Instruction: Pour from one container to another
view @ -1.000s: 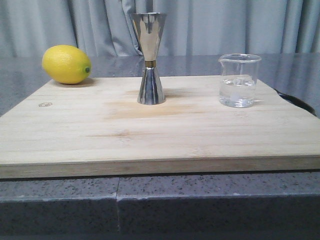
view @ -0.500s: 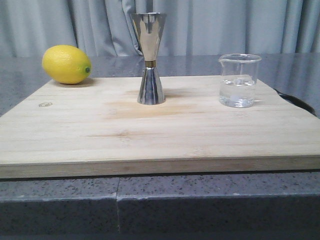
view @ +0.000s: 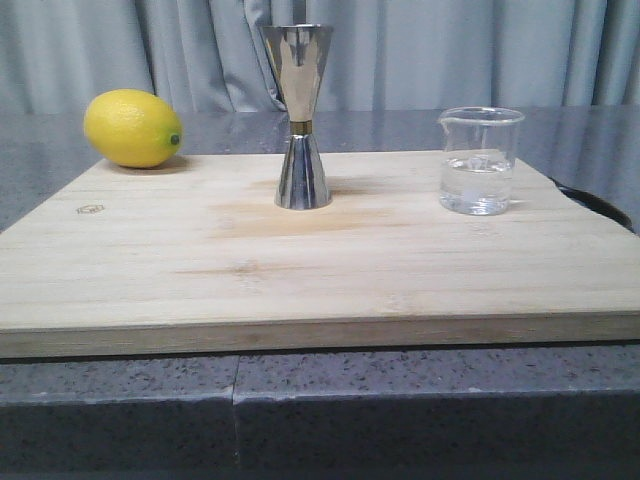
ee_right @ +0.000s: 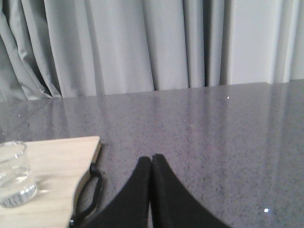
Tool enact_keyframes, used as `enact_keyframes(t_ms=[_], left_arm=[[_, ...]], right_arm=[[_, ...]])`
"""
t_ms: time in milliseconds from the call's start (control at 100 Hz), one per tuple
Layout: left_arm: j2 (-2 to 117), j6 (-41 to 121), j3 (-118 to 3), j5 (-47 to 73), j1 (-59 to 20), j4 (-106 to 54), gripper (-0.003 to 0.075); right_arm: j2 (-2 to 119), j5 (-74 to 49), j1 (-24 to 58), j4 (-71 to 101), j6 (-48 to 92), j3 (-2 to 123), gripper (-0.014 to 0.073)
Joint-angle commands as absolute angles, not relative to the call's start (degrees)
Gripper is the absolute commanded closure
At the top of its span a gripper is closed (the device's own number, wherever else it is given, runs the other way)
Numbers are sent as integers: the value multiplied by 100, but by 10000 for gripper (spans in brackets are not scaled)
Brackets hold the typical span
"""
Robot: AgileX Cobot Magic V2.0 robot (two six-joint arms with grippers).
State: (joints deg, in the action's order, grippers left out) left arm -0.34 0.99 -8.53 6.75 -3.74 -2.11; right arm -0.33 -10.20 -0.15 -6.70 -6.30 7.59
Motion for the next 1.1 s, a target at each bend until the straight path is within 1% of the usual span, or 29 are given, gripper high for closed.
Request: enact_keyframes(t_ms=[0,90,180,360,500,1090], left_arm=[[199,68,-1531,801,-359,-263,739],[540,68,-2011,1230,-359,-263,739],[930,68,-2475,1474,-359,-263,739],[1587,68,-3079,1524,-359,-288,739],[1762,68,-3099,1452,-359,-307,739],[1775,68,-3099,1441,-359,-307,739]], right_arm=[[230,-1042,-44,-797,-611,1432,665],[626,-1530,-44,-967,-549,1999,665],[1074,-1987,-44,-991,-189,2559,665],[1843,-2465,-44,-991,0,3353,665],[2077,-2362,-44,-970,0,3421,665],[2091,-2414,-44,-970,0,3421,665]])
